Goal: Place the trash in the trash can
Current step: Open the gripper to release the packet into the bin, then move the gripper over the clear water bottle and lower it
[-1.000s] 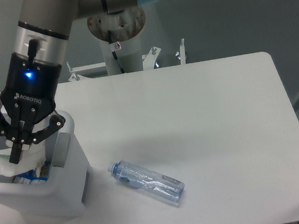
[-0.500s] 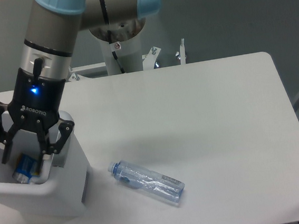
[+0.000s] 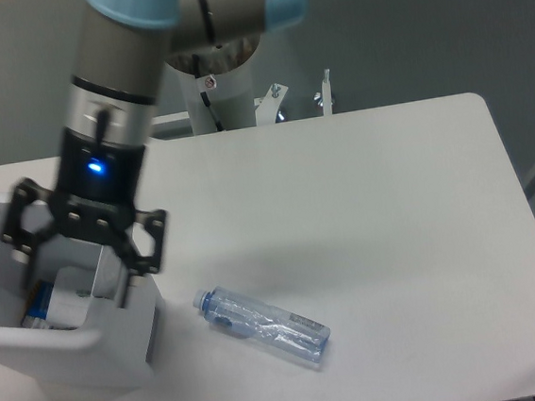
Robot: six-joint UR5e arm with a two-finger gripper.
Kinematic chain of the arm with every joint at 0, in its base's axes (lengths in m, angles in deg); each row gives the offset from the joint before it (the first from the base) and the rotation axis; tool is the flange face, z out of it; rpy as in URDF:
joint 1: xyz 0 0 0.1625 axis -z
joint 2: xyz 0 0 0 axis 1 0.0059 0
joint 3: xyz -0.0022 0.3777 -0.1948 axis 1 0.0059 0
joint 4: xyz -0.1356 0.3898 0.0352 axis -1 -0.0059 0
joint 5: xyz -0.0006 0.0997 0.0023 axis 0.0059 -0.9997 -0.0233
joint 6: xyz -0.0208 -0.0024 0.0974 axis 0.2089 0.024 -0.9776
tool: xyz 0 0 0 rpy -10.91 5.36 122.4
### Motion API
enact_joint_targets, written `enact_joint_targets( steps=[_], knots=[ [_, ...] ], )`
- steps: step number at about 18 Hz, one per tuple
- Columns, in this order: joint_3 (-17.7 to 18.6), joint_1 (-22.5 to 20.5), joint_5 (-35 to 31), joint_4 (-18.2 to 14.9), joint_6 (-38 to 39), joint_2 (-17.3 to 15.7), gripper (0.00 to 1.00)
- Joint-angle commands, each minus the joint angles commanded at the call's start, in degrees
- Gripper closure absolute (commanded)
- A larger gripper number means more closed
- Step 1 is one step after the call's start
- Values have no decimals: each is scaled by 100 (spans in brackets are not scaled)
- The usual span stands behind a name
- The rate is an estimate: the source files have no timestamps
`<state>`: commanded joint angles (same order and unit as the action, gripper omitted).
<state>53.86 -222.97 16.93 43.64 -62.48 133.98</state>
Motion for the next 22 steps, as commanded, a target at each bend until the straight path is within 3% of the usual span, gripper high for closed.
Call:
enact_joint_targets(
  steps=[4, 10, 22],
  knots=[
    [203, -441, -17, -26, 44, 184, 0],
    [256, -486, -341, -210, 53, 448, 0],
    [-350, -459, -1563, -1792, 712, 1256, 0]
  ],
)
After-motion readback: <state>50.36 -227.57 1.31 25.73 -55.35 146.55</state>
